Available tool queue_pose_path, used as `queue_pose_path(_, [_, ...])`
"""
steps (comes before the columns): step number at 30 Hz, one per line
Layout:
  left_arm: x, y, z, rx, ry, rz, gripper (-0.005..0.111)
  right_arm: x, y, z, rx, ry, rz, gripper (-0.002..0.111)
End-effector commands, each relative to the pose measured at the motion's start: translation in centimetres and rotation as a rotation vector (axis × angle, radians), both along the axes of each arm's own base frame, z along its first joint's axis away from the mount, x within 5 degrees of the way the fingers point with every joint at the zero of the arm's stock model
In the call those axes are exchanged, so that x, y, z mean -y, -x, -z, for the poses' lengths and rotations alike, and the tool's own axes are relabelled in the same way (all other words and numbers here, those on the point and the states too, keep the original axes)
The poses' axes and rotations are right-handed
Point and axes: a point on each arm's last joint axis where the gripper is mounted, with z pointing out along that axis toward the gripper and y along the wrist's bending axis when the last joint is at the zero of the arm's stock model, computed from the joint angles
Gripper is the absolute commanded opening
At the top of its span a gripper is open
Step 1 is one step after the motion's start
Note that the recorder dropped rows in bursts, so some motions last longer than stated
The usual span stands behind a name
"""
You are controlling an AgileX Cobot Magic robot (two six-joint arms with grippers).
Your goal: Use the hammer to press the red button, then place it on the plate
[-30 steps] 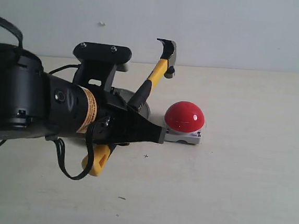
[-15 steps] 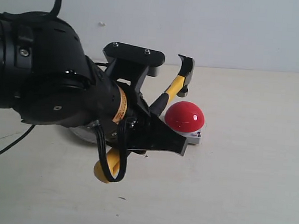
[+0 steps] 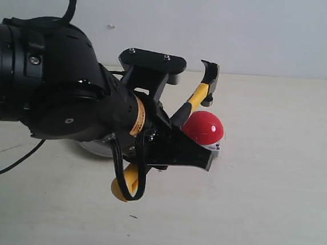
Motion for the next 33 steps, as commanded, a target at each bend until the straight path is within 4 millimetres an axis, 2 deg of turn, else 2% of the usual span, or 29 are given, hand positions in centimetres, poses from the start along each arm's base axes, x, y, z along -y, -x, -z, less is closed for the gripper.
queue_pose_path(1, [1.1,-0.4,-0.2,0.053,0.06,0.049,0.0,0.0,0.0,0.1,0.004,0.006,0.006,0.0])
queue_pose_path(6, [1.5,-0.9,0.5,0.051,0.067,0.051,0.0,0.0,0.0,0.1,0.004,0.006,0.006,0.0])
queue_pose_path(17, [0.9,-1.9,0.2,0.072,0.051,0.03,0.0,0.0,0.0,0.1,0.004,0.006,0.006,0.0])
queue_pose_path(24, [0.7,-2.1,-3.6,0.148,0.081,0.048,0.0,0.1,0.0,0.1,0.005,0.005,0.007,0.0])
queue_pose_path(30, [-0.2,-1.6,-8.3,0.245,0.173,0.061,0.0,0.1,0.0,0.1,0.005,0.005,0.007,0.0])
queue_pose_path(33, [-0.6,-1.4,-9.4,0.278,0.188,0.065,0.0,0.1,0.0,0.1,0.005,0.005,0.007,0.0])
